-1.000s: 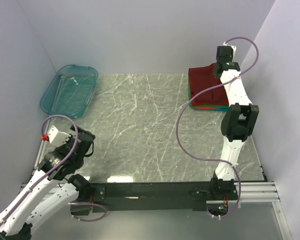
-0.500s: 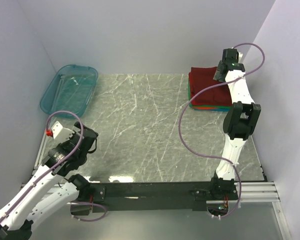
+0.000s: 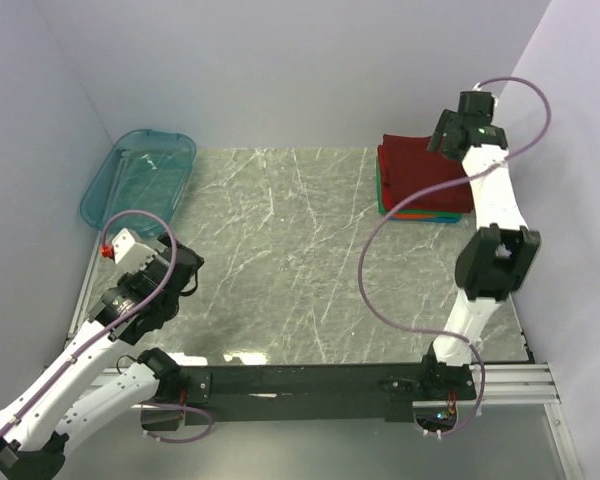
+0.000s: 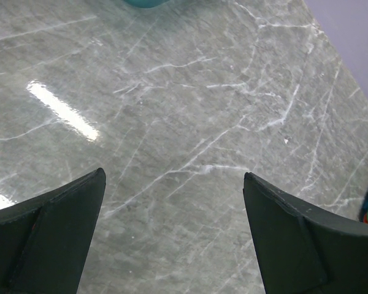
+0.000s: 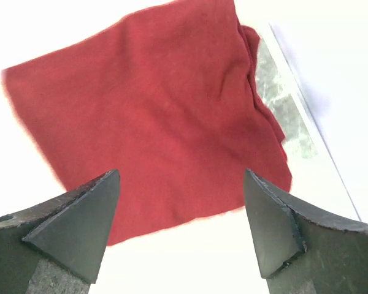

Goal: Fold and stack the t-shirts
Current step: Reset both grippers

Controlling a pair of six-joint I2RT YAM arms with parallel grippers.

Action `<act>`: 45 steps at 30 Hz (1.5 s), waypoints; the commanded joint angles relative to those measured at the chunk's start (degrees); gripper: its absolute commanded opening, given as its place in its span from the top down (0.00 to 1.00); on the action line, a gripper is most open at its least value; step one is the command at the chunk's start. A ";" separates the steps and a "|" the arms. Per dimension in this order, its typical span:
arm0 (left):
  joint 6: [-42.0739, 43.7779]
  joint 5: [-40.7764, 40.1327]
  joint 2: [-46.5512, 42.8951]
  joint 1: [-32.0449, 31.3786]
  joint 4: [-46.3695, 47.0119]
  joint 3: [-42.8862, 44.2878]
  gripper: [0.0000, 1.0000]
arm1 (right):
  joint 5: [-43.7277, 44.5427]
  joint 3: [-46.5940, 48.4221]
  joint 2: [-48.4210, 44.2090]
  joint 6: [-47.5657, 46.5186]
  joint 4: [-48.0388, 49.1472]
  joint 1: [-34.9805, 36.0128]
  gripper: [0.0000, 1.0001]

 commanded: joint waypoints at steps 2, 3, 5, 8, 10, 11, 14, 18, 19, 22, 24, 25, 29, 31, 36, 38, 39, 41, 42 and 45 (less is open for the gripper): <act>4.48 2.51 -0.46 0.31 5.18 1.68 0.00 | -5.59 -8.21 -16.49 0.36 6.20 0.35 0.12; 5.35 2.86 -0.72 0.39 6.40 1.51 0.00 | -6.38 -10.49 -18.89 0.71 7.08 0.27 0.12; 6.32 4.09 -1.07 0.39 7.90 1.33 0.01 | -5.86 -18.74 -26.51 3.07 10.15 0.53 0.11; 8.61 5.85 -1.34 0.48 11.06 0.72 0.01 | -6.82 -31.93 -37.49 6.50 15.43 0.53 0.11; 11.06 7.78 -1.16 0.57 12.99 0.54 0.01 | -8.31 -39.90 -42.53 8.26 16.93 0.53 0.11; 11.60 8.66 -0.47 0.57 13.27 0.80 0.01 | -8.49 -42.13 -46.90 9.58 17.19 0.53 0.10; 13.01 10.77 0.77 0.66 12.92 1.15 0.01 | -7.53 -49.78 -55.01 11.16 17.29 0.53 0.10; 14.32 13.41 0.51 0.75 15.02 -0.86 0.00 | -7.96 -59.01 -63.63 11.61 16.84 0.53 0.08; 14.85 15.24 0.25 0.75 15.98 -1.39 0.01 | -7.79 -62.77 -66.26 11.52 16.93 0.53 0.08; 15.47 17.71 -1.07 0.75 18.10 -2.89 0.01 | -6.21 -69.54 -71.18 13.01 15.97 0.53 0.08; 15.12 18.25 -2.21 0.75 17.84 -3.50 0.00 | -4.38 -72.63 -73.65 13.81 16.32 0.53 0.08; 14.86 18.25 -2.74 0.83 17.67 -3.85 0.01 | -3.75 -75.00 -76.02 14.42 16.58 0.53 0.07; 13.01 17.98 -6.34 0.75 16.52 -6.31 0.01 | -5.77 -80.46 -82.27 15.56 17.98 0.53 0.07; 12.48 18.16 -7.66 0.83 16.52 -7.19 0.01 | -4.63 -82.84 -84.99 16.09 18.16 0.53 0.07; 11.95 18.16 -10.30 0.83 15.99 -9.13 0.00 | -6.64 -85.13 -87.81 15.04 19.48 0.53 0.07; 11.87 18.16 -10.39 0.83 15.64 -9.30 0.01 | -6.91 -85.31 -88.08 14.77 19.75 0.53 0.07; 11.86 18.07 -10.13 0.83 15.64 -9.31 0.01 | -6.91 -85.31 -87.99 14.77 19.75 0.53 0.07; 11.95 18.25 -9.60 0.75 15.64 -9.22 0.01 | -7.00 -85.39 -87.91 14.77 19.83 0.53 0.07; 11.95 18.25 -9.51 0.83 15.64 -9.22 0.01 | -7.09 -85.57 -87.82 14.69 20.10 0.53 0.07; 12.21 18.51 -8.55 0.75 15.82 -8.95 0.01 | -7.44 -85.66 -87.38 14.51 20.53 0.53 0.07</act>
